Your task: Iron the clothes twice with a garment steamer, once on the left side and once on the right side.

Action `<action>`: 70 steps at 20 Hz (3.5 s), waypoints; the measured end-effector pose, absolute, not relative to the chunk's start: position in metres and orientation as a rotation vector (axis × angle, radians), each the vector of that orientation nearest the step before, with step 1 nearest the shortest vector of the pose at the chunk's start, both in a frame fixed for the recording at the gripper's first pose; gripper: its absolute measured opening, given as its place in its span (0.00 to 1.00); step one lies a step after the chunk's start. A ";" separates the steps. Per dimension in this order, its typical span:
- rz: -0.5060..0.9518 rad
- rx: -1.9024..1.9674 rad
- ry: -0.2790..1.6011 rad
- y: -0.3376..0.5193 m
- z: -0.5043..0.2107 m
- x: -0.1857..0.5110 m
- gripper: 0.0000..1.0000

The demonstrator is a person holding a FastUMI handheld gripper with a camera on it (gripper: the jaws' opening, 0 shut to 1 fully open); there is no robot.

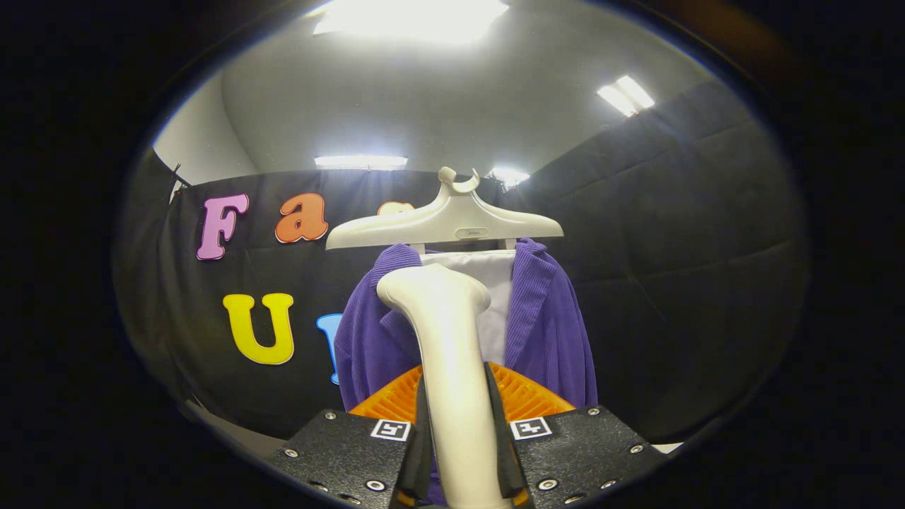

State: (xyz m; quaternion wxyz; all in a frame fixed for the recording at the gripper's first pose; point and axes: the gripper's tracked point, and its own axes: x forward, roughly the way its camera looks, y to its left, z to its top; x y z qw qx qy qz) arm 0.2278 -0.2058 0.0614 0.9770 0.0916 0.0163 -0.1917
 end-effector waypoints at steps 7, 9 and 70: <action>-0.416 0.148 0.003 -0.211 0.051 0.237 0.37; -0.422 0.147 0.007 -0.213 0.045 0.238 0.37; -0.325 0.171 0.535 -0.157 -0.285 0.121 0.38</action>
